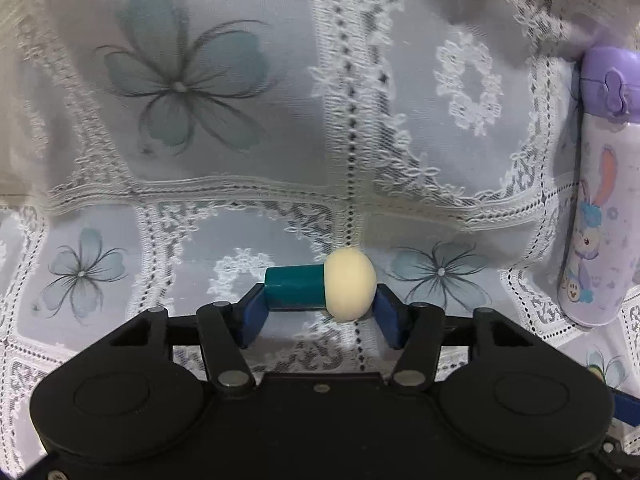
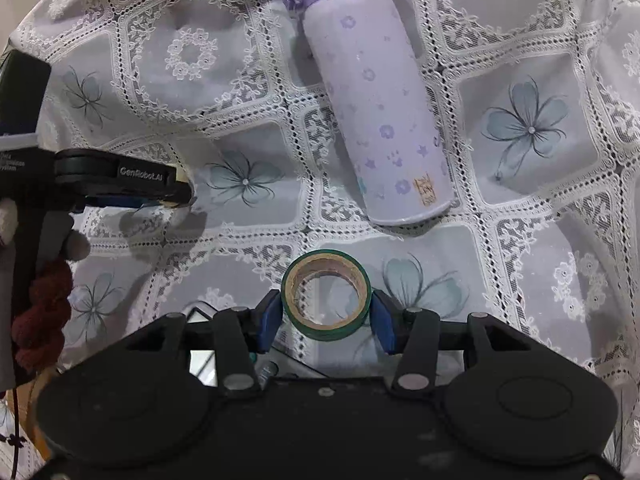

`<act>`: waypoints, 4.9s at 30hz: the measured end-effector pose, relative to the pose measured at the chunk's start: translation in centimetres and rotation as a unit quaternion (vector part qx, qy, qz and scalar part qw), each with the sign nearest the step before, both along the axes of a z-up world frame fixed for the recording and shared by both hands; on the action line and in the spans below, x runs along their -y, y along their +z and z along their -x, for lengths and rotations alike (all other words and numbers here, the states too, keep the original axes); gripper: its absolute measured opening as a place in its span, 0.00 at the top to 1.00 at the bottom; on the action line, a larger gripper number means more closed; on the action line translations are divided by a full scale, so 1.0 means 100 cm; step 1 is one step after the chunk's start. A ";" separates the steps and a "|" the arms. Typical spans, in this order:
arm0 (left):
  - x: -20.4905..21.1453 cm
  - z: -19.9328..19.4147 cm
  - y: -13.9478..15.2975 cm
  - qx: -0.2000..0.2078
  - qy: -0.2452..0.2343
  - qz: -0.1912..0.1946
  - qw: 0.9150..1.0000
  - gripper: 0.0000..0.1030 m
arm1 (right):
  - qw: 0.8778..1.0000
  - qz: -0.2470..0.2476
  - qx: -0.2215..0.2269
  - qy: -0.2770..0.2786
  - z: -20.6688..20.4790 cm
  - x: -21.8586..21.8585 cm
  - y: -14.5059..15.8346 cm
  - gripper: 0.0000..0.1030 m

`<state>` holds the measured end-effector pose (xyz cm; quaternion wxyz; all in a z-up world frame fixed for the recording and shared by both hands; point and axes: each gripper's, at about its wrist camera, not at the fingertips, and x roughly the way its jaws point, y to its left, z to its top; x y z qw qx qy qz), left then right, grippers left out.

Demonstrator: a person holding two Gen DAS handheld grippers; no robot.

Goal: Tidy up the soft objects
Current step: 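Grasp the teal-capped foam stick with the left tool while the right tool holds the tape, then carry the foam stick and tape roll over the basket with both tools, then open both tools to drop the foam stick and tape into the basket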

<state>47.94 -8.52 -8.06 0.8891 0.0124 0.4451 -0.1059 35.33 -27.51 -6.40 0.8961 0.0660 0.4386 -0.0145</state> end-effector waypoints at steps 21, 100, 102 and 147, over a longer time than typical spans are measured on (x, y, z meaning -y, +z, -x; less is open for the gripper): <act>-0.123 0.047 0.022 -0.037 0.032 -0.001 0.999 0.47 | 0.998 0.000 0.006 0.059 -0.024 -0.089 0.020 0.54; -0.094 0.422 0.090 0.001 -0.005 0.030 1.000 0.47 | 0.994 -0.079 0.064 0.025 0.412 -0.071 0.096 0.54; -0.091 0.431 0.090 0.004 -0.009 0.028 1.000 0.47 | 0.994 -0.076 0.074 0.022 0.426 -0.071 0.099 0.54; -0.078 0.445 0.058 -0.026 0.009 0.011 1.000 0.31 | 0.997 -0.069 0.040 -0.014 0.435 -0.065 0.096 0.53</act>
